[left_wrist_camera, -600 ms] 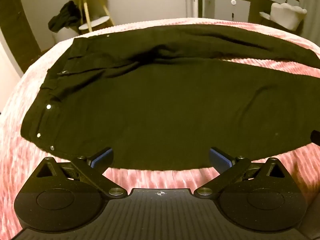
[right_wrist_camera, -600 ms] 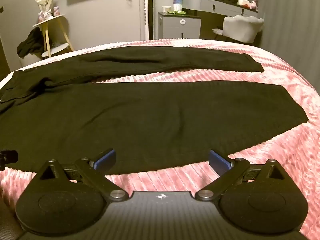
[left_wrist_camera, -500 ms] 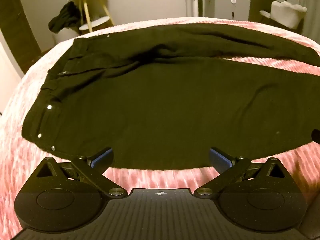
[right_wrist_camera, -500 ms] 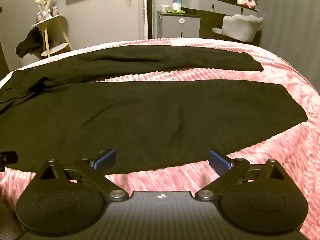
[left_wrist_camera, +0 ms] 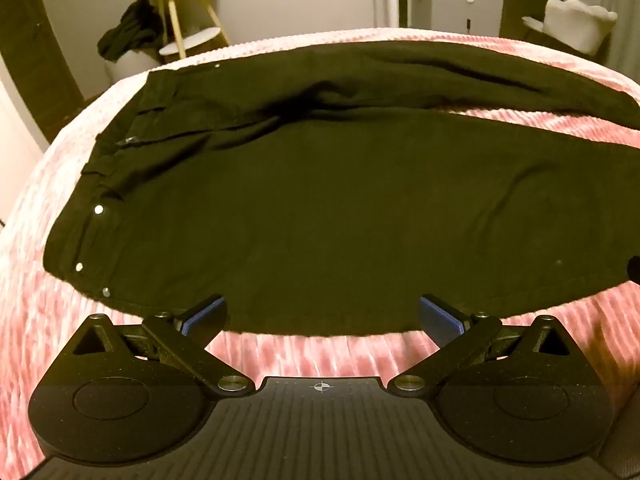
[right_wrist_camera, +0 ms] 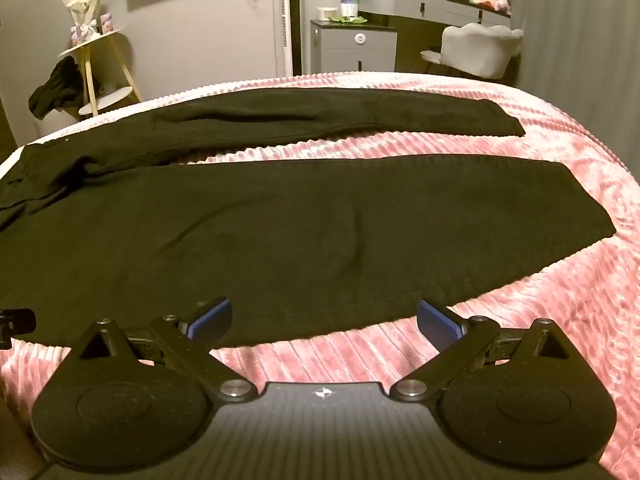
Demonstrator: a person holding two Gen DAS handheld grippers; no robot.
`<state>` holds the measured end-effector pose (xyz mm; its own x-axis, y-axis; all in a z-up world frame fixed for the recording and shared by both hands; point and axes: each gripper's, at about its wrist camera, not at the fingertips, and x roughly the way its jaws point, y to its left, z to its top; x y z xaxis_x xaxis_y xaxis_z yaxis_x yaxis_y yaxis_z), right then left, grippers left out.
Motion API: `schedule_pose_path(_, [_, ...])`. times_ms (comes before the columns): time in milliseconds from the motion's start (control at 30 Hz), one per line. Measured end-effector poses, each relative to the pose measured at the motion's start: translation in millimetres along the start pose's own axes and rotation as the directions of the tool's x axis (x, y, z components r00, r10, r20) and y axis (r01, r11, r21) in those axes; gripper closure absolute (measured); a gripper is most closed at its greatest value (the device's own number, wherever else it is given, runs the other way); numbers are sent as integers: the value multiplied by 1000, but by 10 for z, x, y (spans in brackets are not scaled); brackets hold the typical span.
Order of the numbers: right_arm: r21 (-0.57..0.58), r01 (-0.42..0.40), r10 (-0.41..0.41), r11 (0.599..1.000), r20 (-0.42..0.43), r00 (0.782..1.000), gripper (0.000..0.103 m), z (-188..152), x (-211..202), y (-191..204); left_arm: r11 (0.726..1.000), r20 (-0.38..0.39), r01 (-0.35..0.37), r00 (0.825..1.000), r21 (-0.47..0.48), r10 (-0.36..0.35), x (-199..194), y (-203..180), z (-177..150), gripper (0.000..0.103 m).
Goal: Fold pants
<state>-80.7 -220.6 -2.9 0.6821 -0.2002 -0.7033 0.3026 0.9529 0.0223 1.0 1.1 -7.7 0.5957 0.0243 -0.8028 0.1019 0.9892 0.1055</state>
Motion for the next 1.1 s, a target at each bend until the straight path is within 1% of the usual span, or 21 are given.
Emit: schedule_pose_path(1100, [10, -4, 4, 1000, 2, 1000, 4, -1, 6, -22, 1000, -10, -3, 1000, -5, 3, 8, 12, -11, 0])
